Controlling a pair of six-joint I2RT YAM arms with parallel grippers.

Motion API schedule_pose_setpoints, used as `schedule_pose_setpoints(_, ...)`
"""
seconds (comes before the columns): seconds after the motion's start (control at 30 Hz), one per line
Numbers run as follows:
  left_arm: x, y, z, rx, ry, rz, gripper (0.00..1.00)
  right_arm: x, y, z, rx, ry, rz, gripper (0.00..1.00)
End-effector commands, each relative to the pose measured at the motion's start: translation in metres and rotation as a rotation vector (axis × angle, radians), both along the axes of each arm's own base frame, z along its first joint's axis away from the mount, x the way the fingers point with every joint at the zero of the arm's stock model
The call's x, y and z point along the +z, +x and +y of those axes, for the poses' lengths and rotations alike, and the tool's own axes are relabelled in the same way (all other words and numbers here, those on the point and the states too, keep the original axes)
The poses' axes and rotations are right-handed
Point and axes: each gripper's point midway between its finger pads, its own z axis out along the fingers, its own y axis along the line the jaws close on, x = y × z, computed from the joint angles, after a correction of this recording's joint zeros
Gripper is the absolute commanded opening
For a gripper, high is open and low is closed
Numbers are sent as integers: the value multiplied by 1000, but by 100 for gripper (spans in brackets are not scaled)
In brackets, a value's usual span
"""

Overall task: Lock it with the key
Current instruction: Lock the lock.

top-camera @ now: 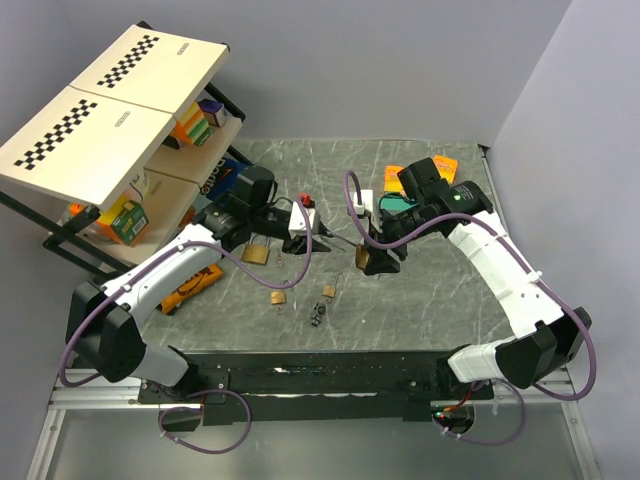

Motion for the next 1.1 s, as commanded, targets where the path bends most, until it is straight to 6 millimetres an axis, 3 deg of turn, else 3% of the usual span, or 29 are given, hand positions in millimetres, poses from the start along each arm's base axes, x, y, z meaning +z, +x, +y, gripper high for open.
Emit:
schedule_pose_setpoints(0.0,15,-3,-2,-55,-25,-40,37,35,-6,8,40,93,-106,0)
schedule_pose_setpoints(0.1,19,-4,-3,-62,-32,-34,31,35,-6,8,42,91,-106,0)
schedule_pose_setpoints(0.3,21,-4,-3,-54,-40,-21,29,34,-5,10,39,90,-101,0)
schedule_pose_setpoints(0.4,19,-3,-2,-43,-34,-19,20,37,-4,11,40,97,-109,0)
schedule_pose_setpoints(0.53,19,-1,-2,-26,-30,-5,2,39,-2,12,35,105,-115,0)
schedule_pose_setpoints(0.67,34,0,-5,-21,-71,-7,1,40,1,13,16,118,-130,1)
schedule_pose_setpoints(0.7,39,-2,-5,-32,-86,3,1,40,2,13,-3,118,-129,22)
schedule_pose_setpoints(0.77,52,0,-2,-23,-119,23,1,42,7,10,-43,117,-152,54)
schedule_pose_setpoints(0.8,58,-3,0,-34,-134,38,1,47,14,9,-83,125,-176,80)
schedule_pose_setpoints(0.9,79,3,7,-12,-176,86,1,62,25,1,-156,169,-243,99)
schedule_pose_setpoints(1.07,120,3,16,-27,-251,186,1,92,39,-12,-241,262,-311,100)
